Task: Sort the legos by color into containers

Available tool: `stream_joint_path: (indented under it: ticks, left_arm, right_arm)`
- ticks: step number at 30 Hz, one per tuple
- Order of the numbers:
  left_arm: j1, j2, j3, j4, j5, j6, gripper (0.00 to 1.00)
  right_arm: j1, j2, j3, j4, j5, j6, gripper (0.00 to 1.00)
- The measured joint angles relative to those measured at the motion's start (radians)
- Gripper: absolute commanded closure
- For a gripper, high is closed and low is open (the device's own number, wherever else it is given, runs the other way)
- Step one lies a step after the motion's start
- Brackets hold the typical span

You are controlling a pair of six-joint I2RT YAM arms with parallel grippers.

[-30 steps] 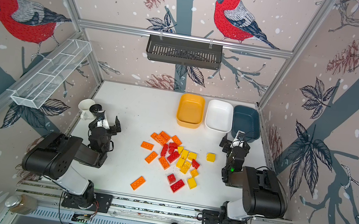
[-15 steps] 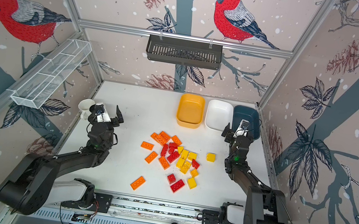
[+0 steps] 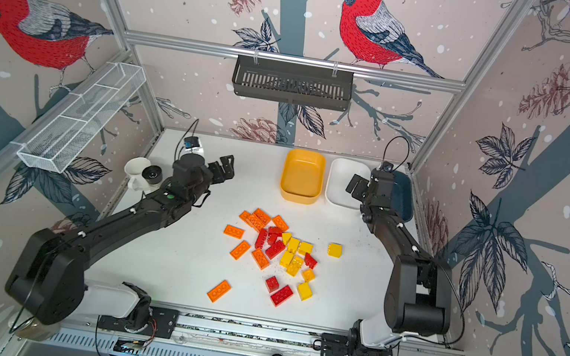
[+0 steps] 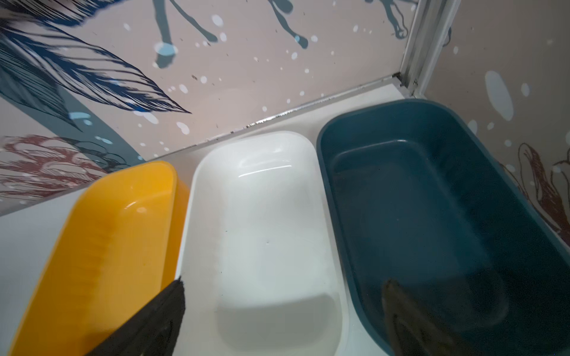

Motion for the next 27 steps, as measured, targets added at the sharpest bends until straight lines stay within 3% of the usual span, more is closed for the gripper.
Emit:
stream_joint_path:
  ticks: [6,14,22,27]
  left_arm:
    - [-0.07,0.194,0.179,-0.097,0.082,0.001,0.02]
    - [-0.108,0.516,0.473,-0.173,0.208,0.006,0.02]
    - [-0.11,0.843,0.858,-0.327,0.224,0.031,0.02]
    - [-0.111,0.99,1.052,-0.438,0.183,0.053,0.07]
  right_arm:
    - [-0.063,0.249,0.237,-0.177,0.048,-0.011,0.06]
    - [-0.062,0.497,0.499,-0.331,0.042,-0.116,0.46]
    - [-0.036,0.573,0.572,-0.394,0.037,-0.188,0.54]
    - [0.013,0.587,0.586,-0.4,0.048,-0.217,0.59]
